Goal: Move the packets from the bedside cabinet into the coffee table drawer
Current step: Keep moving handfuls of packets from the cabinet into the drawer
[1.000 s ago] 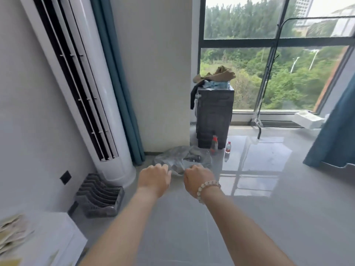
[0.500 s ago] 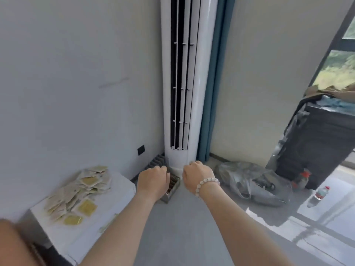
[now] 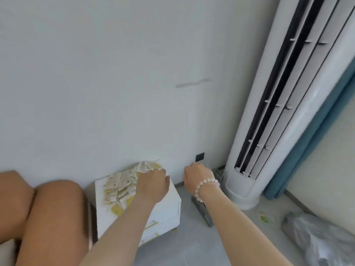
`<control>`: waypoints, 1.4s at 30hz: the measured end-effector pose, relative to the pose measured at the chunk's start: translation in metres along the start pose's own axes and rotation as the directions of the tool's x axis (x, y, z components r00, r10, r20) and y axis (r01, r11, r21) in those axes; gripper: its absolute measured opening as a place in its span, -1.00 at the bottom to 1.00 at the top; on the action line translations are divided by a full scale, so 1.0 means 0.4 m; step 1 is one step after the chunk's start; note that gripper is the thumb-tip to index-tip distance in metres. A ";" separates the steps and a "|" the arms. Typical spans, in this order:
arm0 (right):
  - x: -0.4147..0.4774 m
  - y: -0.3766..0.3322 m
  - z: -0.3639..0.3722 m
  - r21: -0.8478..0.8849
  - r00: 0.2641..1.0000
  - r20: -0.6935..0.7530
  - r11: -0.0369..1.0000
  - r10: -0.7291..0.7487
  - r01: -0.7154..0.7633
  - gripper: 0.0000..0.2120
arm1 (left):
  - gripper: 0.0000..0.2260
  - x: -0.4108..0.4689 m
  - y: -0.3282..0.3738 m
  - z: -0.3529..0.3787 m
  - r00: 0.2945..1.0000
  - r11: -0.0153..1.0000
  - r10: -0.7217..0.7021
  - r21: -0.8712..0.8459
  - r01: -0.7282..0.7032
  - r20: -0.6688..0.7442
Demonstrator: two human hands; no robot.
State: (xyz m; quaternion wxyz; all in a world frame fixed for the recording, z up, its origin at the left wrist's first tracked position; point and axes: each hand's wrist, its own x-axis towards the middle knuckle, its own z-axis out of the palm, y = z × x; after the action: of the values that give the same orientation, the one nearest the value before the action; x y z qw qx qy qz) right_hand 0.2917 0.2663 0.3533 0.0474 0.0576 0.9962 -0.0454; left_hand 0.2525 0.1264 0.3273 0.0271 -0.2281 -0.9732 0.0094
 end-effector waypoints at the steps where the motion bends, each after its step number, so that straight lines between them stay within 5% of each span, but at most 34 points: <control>1: 0.032 -0.014 0.010 -0.002 0.999 0.006 0.999 -0.033 0.033 -0.70 | -0.69 0.003 -0.022 0.012 0.999 0.999 -0.033 0.005 0.033 0.014; 8: 0.186 -0.215 0.101 -0.016 0.943 0.088 0.946 -0.321 0.324 -0.70 | -0.68 -0.019 -0.222 0.091 0.947 0.951 -0.310 0.056 0.306 0.089; 12: 0.278 -0.280 0.123 -0.008 0.925 0.114 0.930 -0.364 0.367 -0.67 | -0.70 0.004 -0.315 0.126 0.912 0.917 -0.398 0.035 0.396 0.098; 27: 0.702 -0.436 0.289 -0.012 0.901 0.337 0.955 -0.274 0.295 -0.67 | -0.70 0.360 -0.649 0.343 0.864 0.862 -0.448 -0.143 0.486 0.231; 42: 0.854 -0.204 0.613 -0.207 0.833 0.540 0.978 0.118 -0.004 -0.66 | -0.71 0.449 -0.639 0.738 0.744 0.780 -0.424 -0.209 0.590 0.516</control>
State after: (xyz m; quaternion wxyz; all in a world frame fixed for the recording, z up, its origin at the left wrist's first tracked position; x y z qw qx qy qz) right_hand -0.0340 0.1997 0.0829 0.3384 0.0691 0.9376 0.0405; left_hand -0.0386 -0.0245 0.0490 -0.2348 0.0579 -0.9622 -0.1249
